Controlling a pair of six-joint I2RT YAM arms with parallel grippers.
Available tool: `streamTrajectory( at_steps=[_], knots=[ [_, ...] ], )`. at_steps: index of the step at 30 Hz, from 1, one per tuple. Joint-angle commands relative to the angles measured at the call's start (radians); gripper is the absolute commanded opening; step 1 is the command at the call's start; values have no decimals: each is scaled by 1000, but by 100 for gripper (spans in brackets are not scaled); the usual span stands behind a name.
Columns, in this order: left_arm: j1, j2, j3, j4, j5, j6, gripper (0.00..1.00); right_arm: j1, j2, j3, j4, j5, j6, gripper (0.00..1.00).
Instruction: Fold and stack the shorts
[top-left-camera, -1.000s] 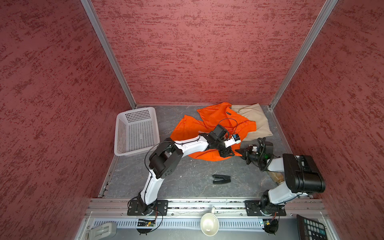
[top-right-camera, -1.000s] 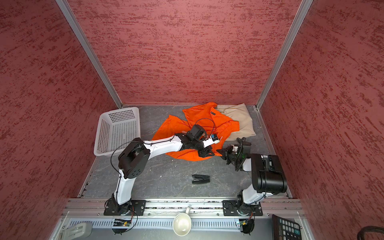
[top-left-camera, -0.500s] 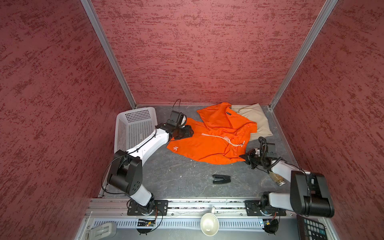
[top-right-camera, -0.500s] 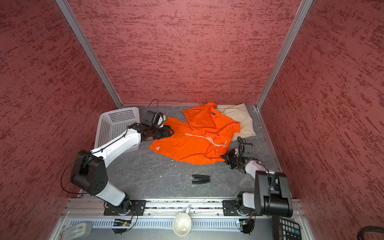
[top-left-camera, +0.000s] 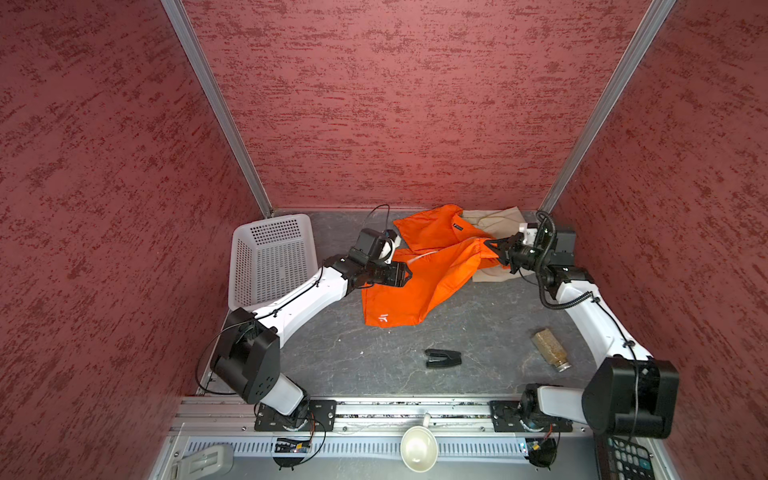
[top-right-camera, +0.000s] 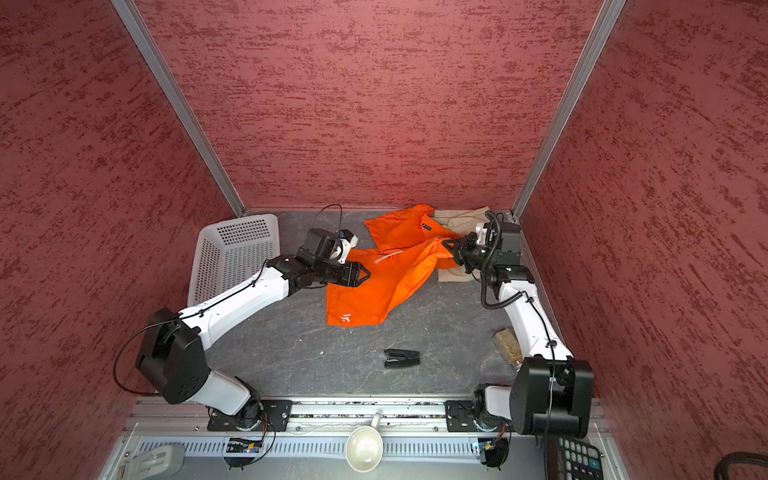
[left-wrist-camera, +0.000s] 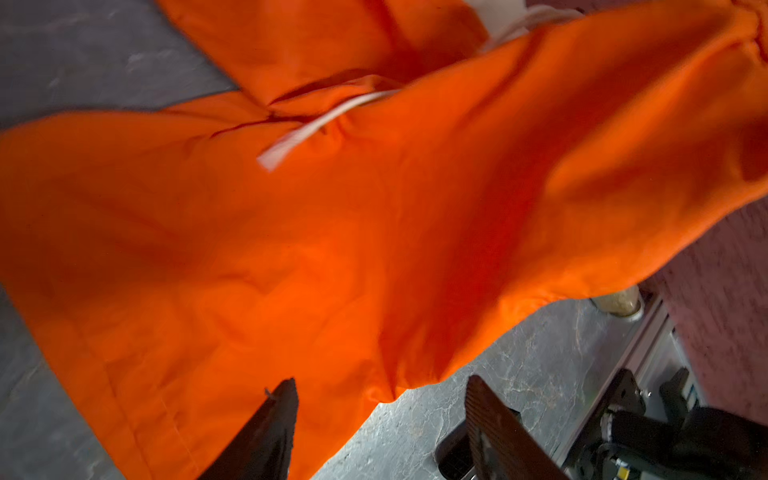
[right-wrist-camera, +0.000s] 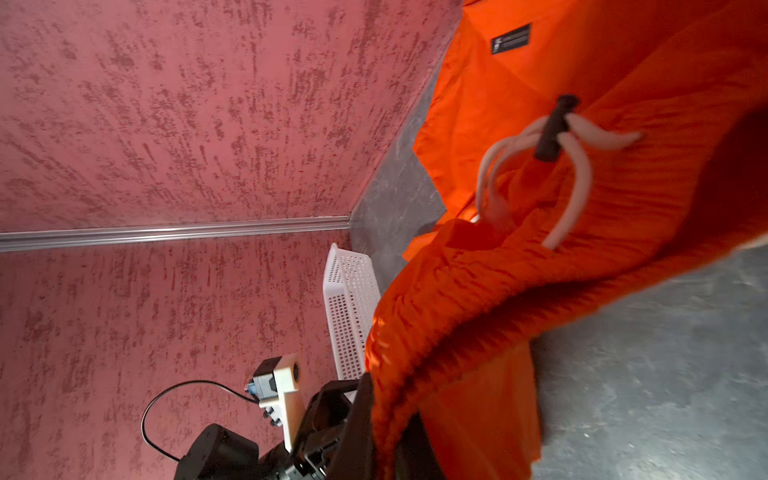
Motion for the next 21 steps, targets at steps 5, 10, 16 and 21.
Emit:
streamTrajectory(
  at_steps=[5,10,16,21],
  knots=[
    [-105,76,135,156,8,210,71,98,37,207,99,85,114,0],
    [-135,66,139,207,-10,239,73,155,75,345,202,187,152,0],
    [-124,53,138,186,-139,236,74,192,137,549,255,240,134,0],
    [-89,59,130,209,-135,199,75,205,140,657,262,275,101,0]
  ],
)
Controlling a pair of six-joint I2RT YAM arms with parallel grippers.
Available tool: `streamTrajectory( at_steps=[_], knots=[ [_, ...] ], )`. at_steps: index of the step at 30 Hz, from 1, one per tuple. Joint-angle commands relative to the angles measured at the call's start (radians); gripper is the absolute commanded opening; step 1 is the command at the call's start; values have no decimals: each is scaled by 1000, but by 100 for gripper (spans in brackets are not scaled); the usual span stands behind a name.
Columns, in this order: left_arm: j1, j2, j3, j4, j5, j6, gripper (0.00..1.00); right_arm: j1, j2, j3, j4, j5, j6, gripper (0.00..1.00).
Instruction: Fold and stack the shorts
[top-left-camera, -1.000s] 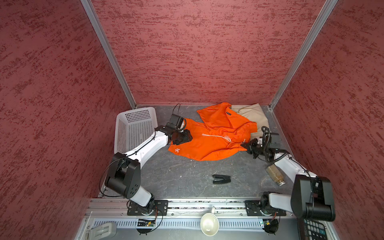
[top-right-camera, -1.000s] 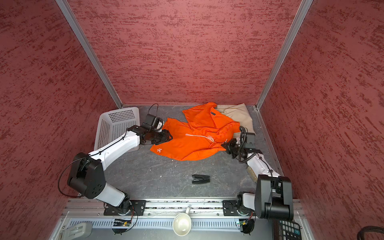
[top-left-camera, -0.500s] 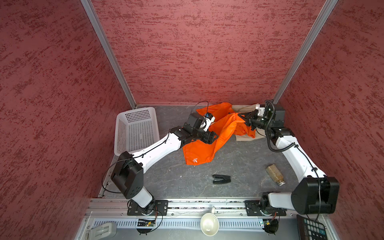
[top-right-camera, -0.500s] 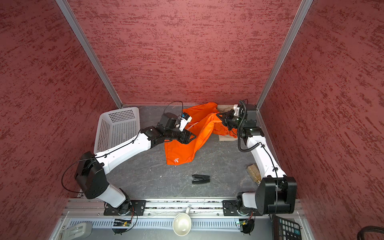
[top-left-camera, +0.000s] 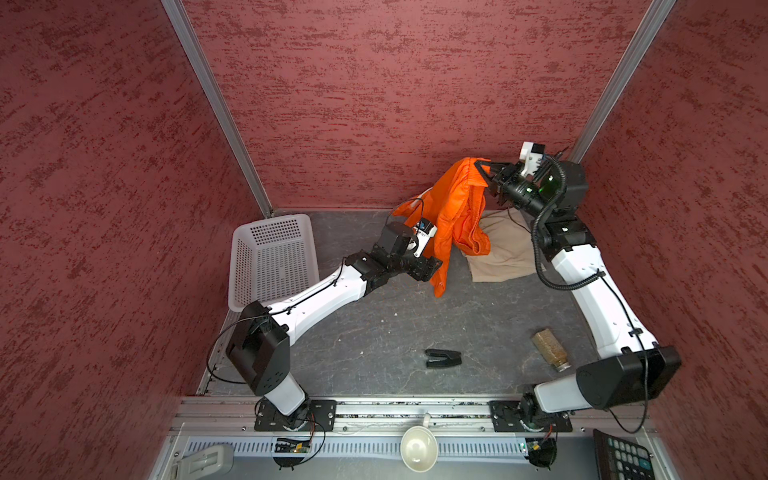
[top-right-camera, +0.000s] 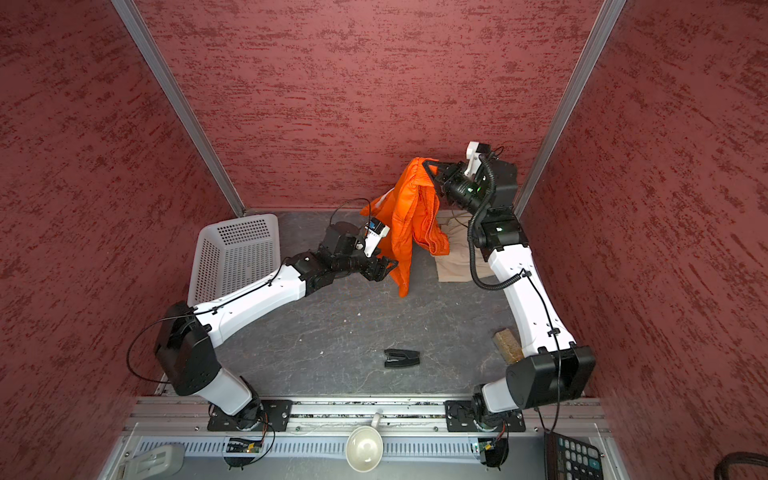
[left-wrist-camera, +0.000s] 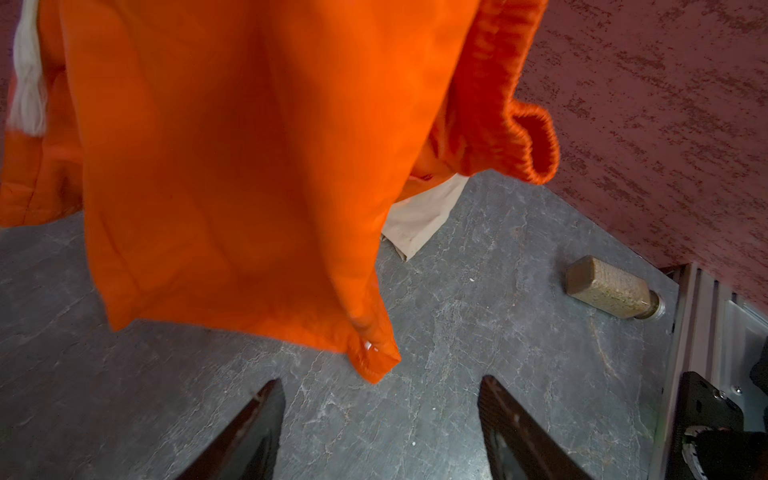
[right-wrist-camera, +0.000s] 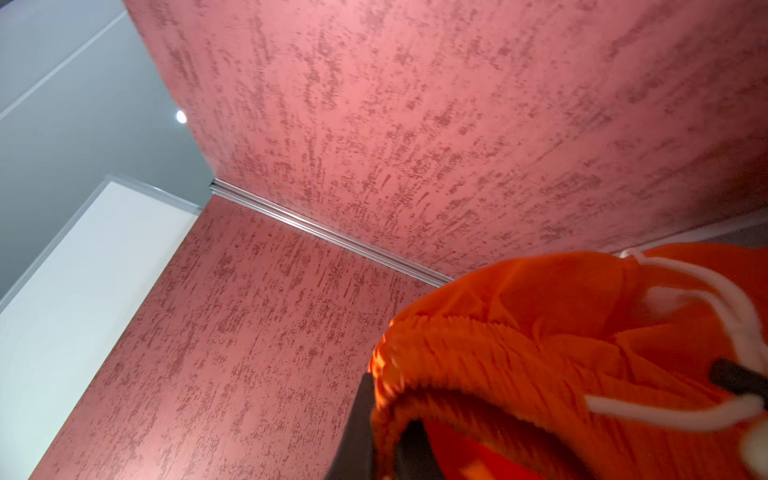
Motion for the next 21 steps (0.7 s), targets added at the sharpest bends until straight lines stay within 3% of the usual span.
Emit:
streamTrajectory(
  at_steps=[1,4,12,15,21],
  knots=[
    [21,-14,-4,57,-3,-15,75,9,-11,80,93,70,-15,0],
    [21,-16,-33,137,49,-27,76,13,25,131,99,84,-32,0],
    [87,34,-91,242,32,-149,76,19,71,257,61,51,-51,0],
    [128,22,-139,307,90,-131,76,19,85,295,27,30,-65,0],
    [217,-4,-245,423,333,-43,75,19,101,344,0,-17,-76,0]
  ],
)
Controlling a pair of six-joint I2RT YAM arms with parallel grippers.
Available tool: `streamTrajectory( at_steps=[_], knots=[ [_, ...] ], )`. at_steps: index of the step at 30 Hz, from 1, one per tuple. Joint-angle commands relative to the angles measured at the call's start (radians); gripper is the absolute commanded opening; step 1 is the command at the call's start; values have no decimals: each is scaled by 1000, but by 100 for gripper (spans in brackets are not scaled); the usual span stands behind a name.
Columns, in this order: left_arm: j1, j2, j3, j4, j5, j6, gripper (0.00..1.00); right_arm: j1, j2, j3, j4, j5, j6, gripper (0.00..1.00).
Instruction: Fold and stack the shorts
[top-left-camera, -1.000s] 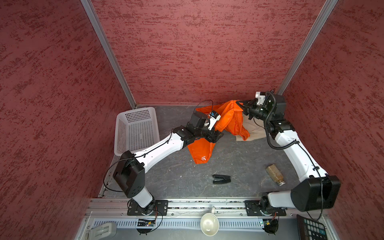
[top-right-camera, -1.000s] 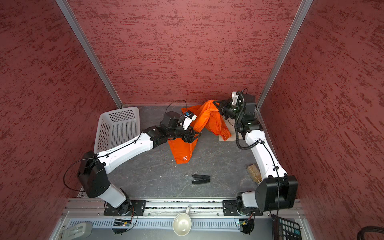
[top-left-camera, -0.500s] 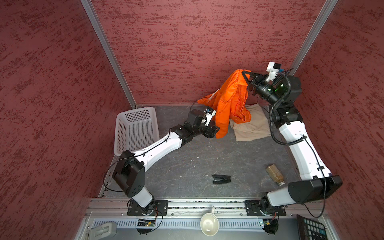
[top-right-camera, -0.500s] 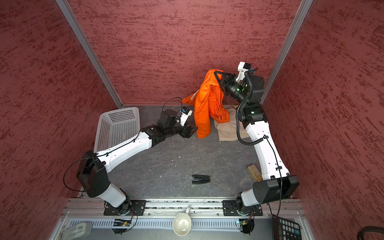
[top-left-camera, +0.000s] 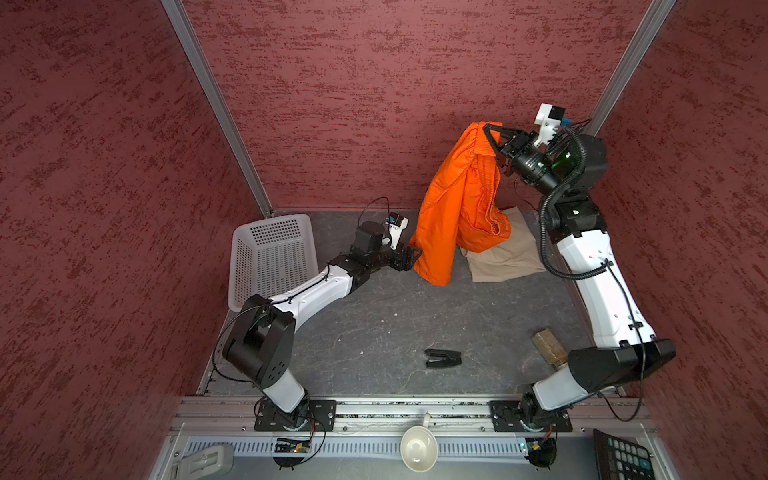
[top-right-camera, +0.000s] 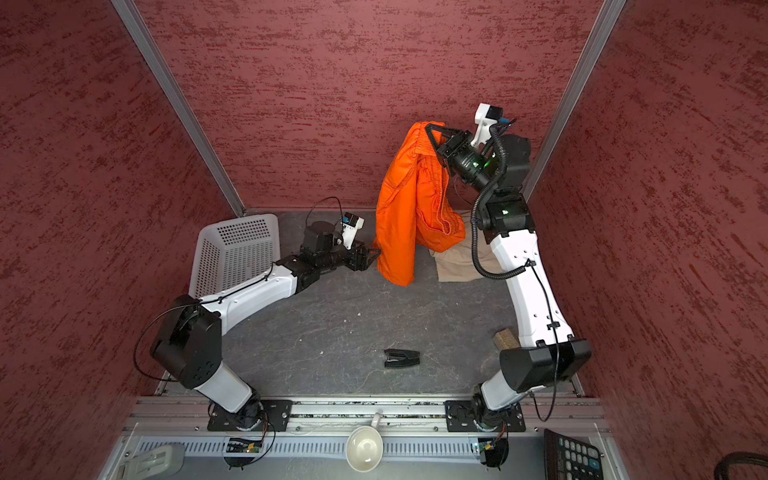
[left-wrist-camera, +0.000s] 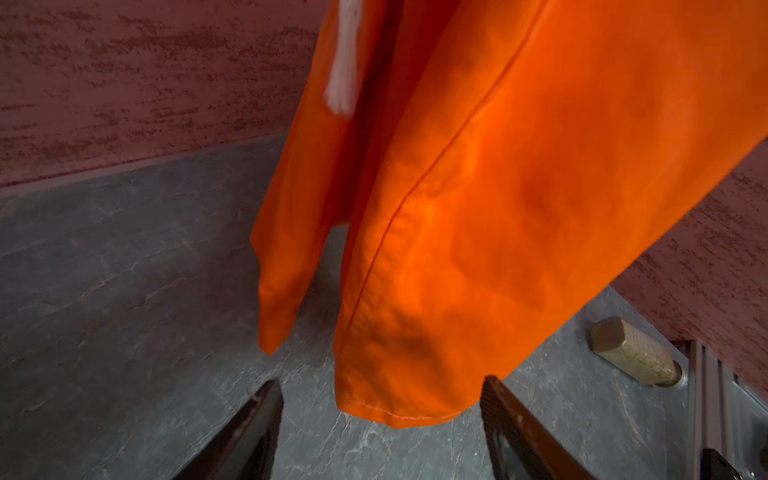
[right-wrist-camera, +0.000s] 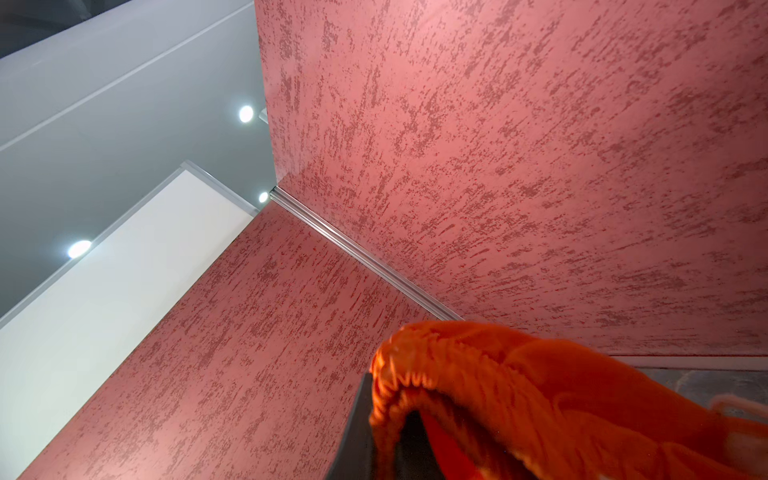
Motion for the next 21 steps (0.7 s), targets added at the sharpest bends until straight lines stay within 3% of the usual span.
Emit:
streamTrajectory(
  at_steps=[1,6,21],
  knots=[
    [28,-23,-57,121,177,75,75,7,-1,63,18,-34,-19,0],
    [60,-2,-80,139,300,207,74,7,15,104,2,-100,-28,0],
    [114,64,-37,226,488,284,70,4,54,247,-216,-237,-121,0]
  ],
)
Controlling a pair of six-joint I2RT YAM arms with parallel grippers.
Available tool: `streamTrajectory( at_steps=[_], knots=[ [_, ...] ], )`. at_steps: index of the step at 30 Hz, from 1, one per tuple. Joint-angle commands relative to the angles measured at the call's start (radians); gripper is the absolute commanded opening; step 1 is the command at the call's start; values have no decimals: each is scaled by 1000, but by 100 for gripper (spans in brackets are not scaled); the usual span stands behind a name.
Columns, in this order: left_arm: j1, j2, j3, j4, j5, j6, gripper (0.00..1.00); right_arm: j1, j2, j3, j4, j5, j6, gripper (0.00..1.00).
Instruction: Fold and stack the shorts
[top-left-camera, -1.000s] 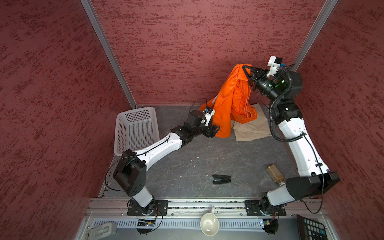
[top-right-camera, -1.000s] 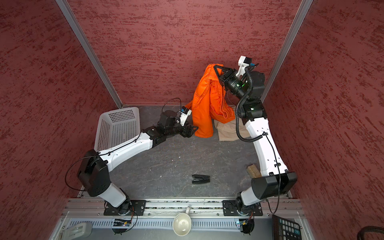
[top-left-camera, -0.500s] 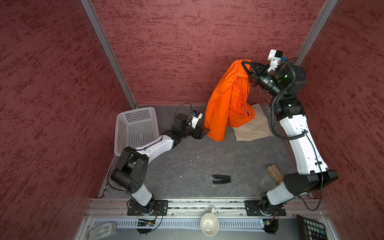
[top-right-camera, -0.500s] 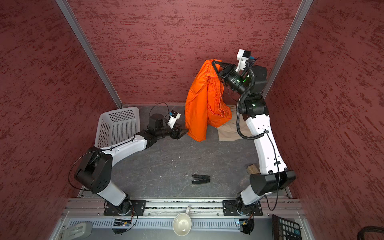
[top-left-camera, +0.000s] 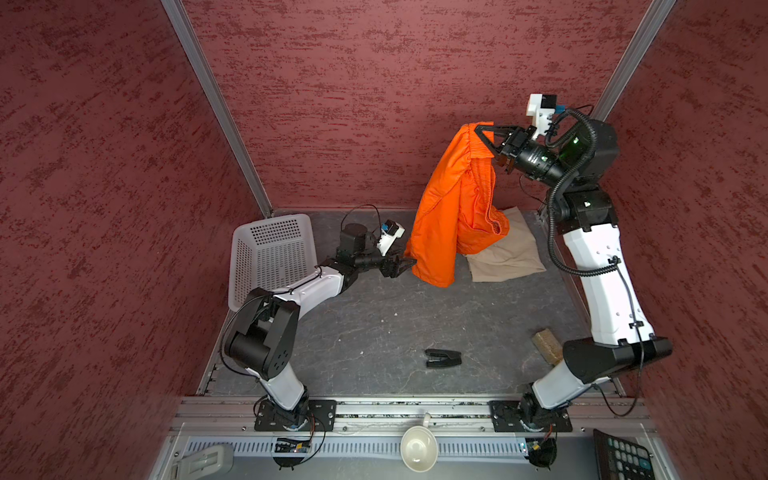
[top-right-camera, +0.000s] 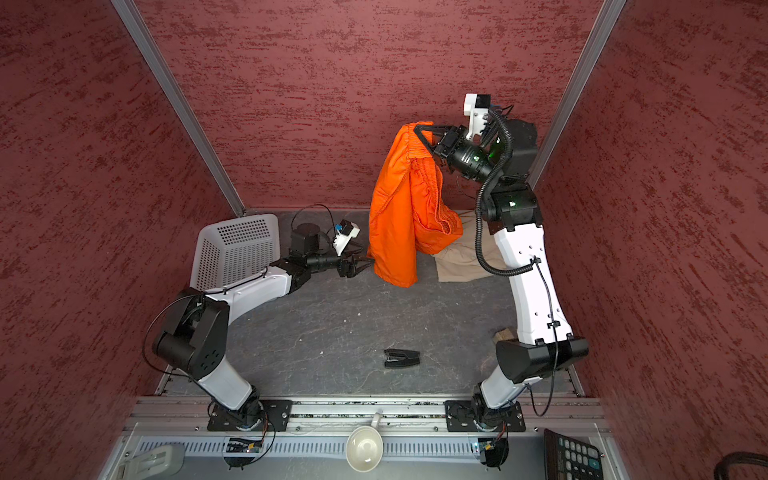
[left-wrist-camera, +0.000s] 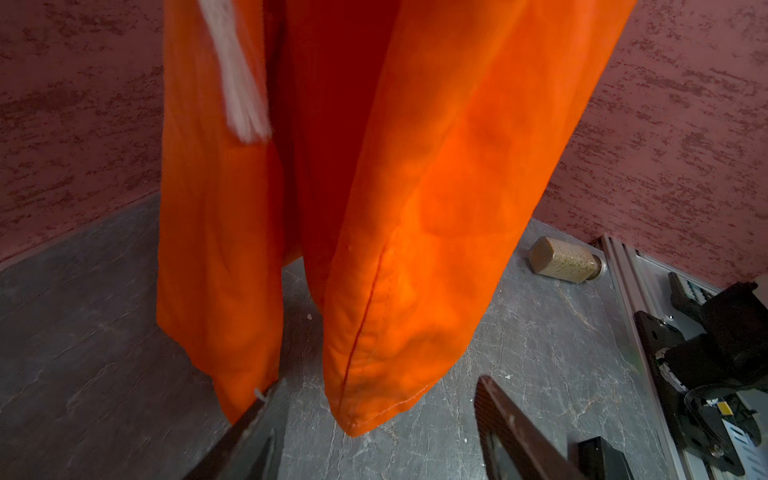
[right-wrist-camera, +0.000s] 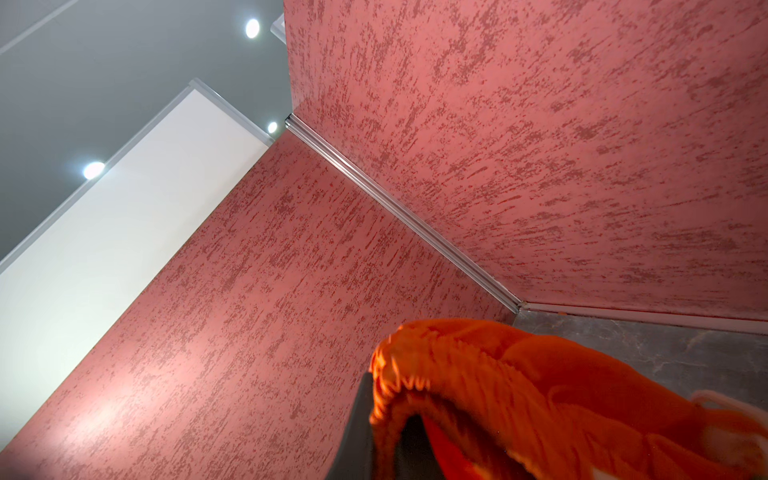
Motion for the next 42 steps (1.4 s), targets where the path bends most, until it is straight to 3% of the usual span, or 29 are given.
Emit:
streamTrajectory(
  at_steps=[1,7,19,32,42],
  knots=[
    [5,17,44,55,85,42,70,2,-7,50,-17,-34,-29,0],
    [-1,28,91,41,117,57,69,1,-12,49,-25,-34,-29,0],
    [-58,32,63,-54,146,127,53,-8,-16,49,18,13,-3,0],
    [-83,128,54,62,139,38,49,-12,-28,51,45,19,14,0],
    [-102,171,14,218,186,-53,39,-20,-33,49,71,33,31,0]
  ],
)
